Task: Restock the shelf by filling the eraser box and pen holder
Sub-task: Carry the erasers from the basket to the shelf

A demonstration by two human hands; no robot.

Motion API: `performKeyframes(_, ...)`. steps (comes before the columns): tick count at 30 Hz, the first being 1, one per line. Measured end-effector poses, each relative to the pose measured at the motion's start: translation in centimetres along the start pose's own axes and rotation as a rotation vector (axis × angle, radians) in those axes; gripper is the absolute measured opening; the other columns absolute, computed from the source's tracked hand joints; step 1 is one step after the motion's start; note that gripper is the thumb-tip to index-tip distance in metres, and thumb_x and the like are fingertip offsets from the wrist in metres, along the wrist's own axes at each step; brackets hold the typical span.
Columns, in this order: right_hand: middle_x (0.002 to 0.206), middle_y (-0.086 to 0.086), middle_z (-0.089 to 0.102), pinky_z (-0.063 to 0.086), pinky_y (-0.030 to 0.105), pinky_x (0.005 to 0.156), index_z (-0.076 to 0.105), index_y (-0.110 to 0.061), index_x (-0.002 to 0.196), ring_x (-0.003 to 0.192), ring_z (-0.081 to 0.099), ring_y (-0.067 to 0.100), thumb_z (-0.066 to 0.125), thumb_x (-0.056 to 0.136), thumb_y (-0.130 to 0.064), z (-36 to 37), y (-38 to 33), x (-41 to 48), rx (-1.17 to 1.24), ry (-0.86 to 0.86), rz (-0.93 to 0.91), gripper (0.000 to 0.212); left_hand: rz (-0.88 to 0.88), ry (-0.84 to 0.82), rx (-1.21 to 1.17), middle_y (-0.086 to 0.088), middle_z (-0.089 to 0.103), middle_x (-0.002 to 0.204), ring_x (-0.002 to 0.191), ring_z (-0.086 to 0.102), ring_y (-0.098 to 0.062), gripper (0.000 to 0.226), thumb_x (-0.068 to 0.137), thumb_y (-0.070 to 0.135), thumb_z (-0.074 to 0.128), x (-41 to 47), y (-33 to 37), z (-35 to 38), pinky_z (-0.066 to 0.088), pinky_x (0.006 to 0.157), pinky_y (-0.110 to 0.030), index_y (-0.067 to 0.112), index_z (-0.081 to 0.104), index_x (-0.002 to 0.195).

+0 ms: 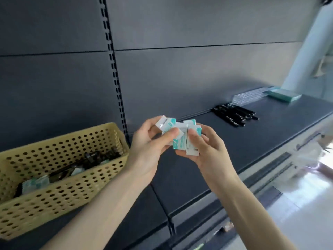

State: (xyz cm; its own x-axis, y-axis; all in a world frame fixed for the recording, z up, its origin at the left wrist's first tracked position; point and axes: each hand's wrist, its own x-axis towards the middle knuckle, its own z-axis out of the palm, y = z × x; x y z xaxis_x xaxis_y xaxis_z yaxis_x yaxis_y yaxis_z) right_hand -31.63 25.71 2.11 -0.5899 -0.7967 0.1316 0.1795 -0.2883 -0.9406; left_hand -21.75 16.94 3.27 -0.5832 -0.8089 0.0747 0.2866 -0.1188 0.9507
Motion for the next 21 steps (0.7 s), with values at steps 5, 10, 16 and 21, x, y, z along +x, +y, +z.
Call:
performKeyframes(5,0.091,0.004,0.071,0.056,0.029,0.068,0.056,-0.006,0.111,0.086,0.069,0.018,0.052,0.094,-0.016,-13.0,-3.1,-5.0,-0.026,0.251,-0.045,0.02,-0.125,-0.201,-0.02,-0.015,0.069,0.108,0.095,0.068,-0.022,0.023,0.085,0.001,0.064,-2.6,-6.0,12.9,0.056,0.085,-0.034,0.001,0.061,0.108)
performKeyframes(10,0.092,0.009,0.069,0.057,0.029,0.066,0.053,0.0,0.113,0.083,0.069,0.019,0.053,0.093,-0.014,-24.6,-6.2,-9.8,0.004,0.491,-0.074,0.024,-0.247,-0.466,-0.024,-0.01,0.068,0.095,0.084,0.069,-0.016,0.021,0.088,-0.002,0.058,-5.1,-11.3,24.5,0.057,0.069,-0.024,0.0,0.057,0.109)
performKeyframes(16,0.099,0.013,0.066,0.059,0.032,0.069,0.051,-0.001,0.117,0.089,0.068,0.023,0.054,0.093,-0.014,-34.9,-8.2,-12.6,0.019,0.722,-0.068,0.027,-0.399,-0.758,0.009,-0.016,0.064,0.109,0.102,0.066,-0.023,0.036,0.083,0.012,0.062,-5.0,-15.8,35.2,0.055,0.085,-0.031,0.006,0.052,0.117)
performKeyframes(21,0.106,0.017,0.064,0.058,0.033,0.07,0.051,-0.006,0.117,0.093,0.067,0.025,0.055,0.093,-0.015,-42.5,-8.8,-11.7,-0.033,0.823,-0.06,0.026,-0.495,-0.93,0.008,-0.018,0.064,0.114,0.104,0.066,-0.025,0.042,0.078,0.016,0.062,-2.7,-19.6,42.4,0.055,0.086,-0.032,0.005,0.052,0.118)
